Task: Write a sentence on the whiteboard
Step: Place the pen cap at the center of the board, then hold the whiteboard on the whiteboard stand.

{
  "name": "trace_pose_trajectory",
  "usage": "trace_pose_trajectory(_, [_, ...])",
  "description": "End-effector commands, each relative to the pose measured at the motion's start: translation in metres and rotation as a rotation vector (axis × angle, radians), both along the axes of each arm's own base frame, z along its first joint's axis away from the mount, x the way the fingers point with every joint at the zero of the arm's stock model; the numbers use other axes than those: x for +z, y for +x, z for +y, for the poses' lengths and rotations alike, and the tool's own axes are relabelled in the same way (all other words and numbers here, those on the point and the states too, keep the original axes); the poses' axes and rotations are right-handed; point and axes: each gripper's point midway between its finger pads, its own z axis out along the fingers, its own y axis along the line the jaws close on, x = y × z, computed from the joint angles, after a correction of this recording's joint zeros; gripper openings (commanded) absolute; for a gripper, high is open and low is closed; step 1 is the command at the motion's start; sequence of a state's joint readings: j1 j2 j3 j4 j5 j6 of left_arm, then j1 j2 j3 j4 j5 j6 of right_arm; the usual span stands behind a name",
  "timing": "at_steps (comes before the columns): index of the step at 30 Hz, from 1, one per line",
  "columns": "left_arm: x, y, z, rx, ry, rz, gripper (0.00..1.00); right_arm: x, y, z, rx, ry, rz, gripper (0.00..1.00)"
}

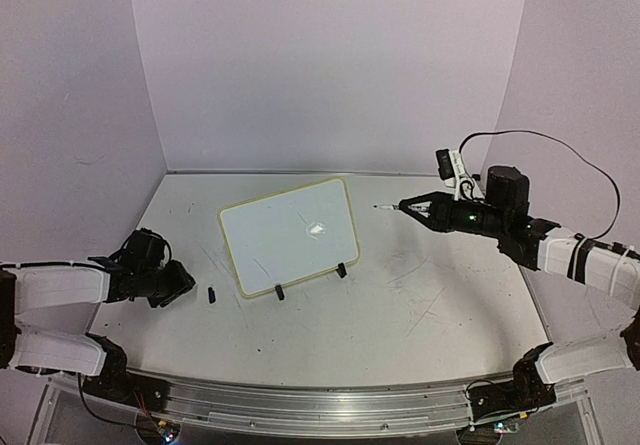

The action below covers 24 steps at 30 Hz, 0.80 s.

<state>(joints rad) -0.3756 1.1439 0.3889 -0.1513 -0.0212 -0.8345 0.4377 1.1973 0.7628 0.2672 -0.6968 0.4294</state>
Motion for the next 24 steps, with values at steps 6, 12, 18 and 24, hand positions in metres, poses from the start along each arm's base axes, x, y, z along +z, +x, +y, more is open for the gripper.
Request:
trace_pose_trajectory(6, [0.108,0.029,-0.003,-0.018,-0.036,-0.298,0.69,-0.027,0.014,-0.01,-0.085,-0.194,0.017,0.0])
trace_pose_trajectory(12, [0.186,0.038,-0.01,-0.088,-0.041,-0.522,0.73,-0.033,0.002,0.017,-0.077,-0.322,-0.012,0.0])
trace_pose_trajectory(18, [0.236,0.054,-0.042,-0.19,-0.197,-0.635,0.78,-0.008,-0.018,0.089,0.019,-0.359,-0.134,0.0])
trace_pose_trajectory(24, [0.225,0.06,-0.049,-0.323,-0.398,-0.671,0.75,0.012,-0.028,0.187,0.147,-0.351,-0.245,0.0])
